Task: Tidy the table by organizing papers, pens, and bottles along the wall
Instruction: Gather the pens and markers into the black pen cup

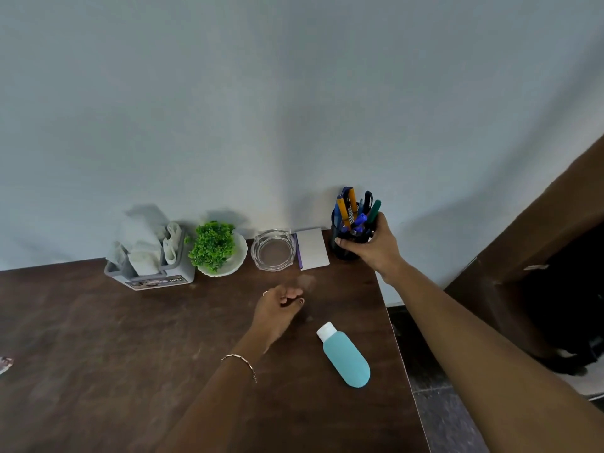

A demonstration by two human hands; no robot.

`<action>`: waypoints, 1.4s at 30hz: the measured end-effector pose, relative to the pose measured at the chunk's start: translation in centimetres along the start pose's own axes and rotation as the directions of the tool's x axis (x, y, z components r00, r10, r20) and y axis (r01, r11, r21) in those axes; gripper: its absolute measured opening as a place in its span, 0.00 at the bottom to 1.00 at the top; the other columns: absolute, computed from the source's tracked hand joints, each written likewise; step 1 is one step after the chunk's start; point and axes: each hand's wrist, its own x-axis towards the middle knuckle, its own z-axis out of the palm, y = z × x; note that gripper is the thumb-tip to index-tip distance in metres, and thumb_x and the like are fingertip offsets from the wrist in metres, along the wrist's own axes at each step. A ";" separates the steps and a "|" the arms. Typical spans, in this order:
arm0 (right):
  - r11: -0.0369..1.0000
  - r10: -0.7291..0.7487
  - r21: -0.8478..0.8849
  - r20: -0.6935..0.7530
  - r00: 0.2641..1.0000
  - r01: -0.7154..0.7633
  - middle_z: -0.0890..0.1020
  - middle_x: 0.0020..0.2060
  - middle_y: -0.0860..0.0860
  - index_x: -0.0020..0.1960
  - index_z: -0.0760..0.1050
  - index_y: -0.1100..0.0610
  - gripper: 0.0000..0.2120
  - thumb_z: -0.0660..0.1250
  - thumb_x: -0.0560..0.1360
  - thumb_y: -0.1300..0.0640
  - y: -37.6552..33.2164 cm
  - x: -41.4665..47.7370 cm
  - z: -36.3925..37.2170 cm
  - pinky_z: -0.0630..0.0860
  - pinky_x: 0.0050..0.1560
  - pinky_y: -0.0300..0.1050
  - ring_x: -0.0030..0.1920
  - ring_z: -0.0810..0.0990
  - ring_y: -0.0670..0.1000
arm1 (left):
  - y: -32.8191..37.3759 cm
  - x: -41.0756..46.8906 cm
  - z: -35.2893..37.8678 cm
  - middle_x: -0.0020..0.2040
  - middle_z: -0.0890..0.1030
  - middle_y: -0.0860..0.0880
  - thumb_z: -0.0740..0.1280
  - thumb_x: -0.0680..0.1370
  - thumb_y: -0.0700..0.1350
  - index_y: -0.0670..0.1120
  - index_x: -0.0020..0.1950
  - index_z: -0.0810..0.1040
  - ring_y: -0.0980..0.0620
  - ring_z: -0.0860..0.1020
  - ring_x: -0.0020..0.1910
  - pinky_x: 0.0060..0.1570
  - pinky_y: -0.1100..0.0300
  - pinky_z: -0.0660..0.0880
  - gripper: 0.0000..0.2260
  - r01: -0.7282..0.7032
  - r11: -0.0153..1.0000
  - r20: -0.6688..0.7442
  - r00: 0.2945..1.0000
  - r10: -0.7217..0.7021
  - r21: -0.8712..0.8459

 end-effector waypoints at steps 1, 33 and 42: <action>1.000 -0.001 -0.010 0.005 1.000 0.001 0.80 0.53 0.46 0.61 0.68 0.50 0.35 0.81 0.60 0.48 0.2 0.1 0.1 0.77 0.59 0.52 0.55 0.79 0.49 | -0.2 0.1 0.1 0.49 0.81 0.55 0.70 0.75 0.41 0.47 0.51 0.81 0.63 0.74 0.45 0.52 0.63 0.74 0.06 0.017 1.000 -0.010 1.000 -0.017 -0.018; 0.949 0.089 -0.297 -0.063 0.994 -0.104 0.74 0.65 0.55 0.69 0.65 0.56 0.35 0.77 0.68 0.53 1.9 -7.1 1.8 0.74 0.63 0.52 0.64 0.74 0.55 | -1.0 -2.8 -0.8 0.51 0.81 0.49 0.69 0.76 0.38 0.48 0.46 0.76 0.52 0.78 0.49 0.59 0.55 0.73 0.05 0.071 0.981 0.010 0.998 -0.070 -0.183; 0.962 -0.097 -0.244 0.121 0.988 0.124 0.75 0.60 0.49 0.63 0.72 0.54 0.20 0.70 0.72 0.60 -1.0 -15.8 9.0 0.75 0.60 0.45 0.58 0.76 0.47 | -5.1 -11.9 -6.0 0.41 0.79 0.53 0.66 0.77 0.33 0.45 0.45 0.76 0.60 0.76 0.38 0.38 0.73 0.71 0.07 0.032 0.890 -0.164 0.979 -0.119 -0.455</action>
